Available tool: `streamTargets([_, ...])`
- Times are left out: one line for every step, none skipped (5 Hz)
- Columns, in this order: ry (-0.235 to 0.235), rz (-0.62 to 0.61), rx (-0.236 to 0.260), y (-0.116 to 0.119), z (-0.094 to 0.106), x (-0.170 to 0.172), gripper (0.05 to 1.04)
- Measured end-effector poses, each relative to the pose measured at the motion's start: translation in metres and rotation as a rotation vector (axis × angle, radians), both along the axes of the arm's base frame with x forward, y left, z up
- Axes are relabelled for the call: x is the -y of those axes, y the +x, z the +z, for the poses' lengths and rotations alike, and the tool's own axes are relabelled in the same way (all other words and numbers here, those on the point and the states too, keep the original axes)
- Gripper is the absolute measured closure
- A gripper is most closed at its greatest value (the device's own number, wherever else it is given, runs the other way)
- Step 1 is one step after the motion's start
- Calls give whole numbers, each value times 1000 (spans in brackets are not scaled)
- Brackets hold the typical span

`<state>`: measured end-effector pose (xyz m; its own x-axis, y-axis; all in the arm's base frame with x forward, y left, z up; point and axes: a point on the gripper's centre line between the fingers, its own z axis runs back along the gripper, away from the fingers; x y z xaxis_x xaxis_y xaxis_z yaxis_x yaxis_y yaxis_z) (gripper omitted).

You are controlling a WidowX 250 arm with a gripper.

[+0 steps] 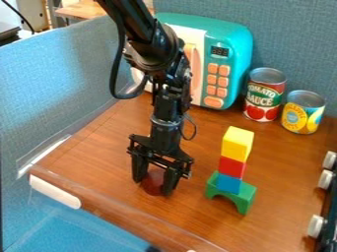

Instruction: Take the brown cylinder to put it on top of the tower

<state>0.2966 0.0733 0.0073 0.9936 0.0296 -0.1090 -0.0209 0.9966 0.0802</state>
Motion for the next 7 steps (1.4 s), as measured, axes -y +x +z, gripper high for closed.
streamTargets([-56, 7, 54, -3, 21, 2, 304])
streamTargets([-103, -8, 149, -8, 72, -8, 304])
streamTargets([-187, -22, 215, -8, 120, -13, 304])
streamTargets([-243, -81, 284, -11, 171, -5, 304])
streamTargets([-227, -191, 328, -9, 219, 15, 304])
streamTargets([-198, -292, 327, -8, 248, 39, 304])
streamTargets([-159, -377, 309, -11, 250, 59, 304])
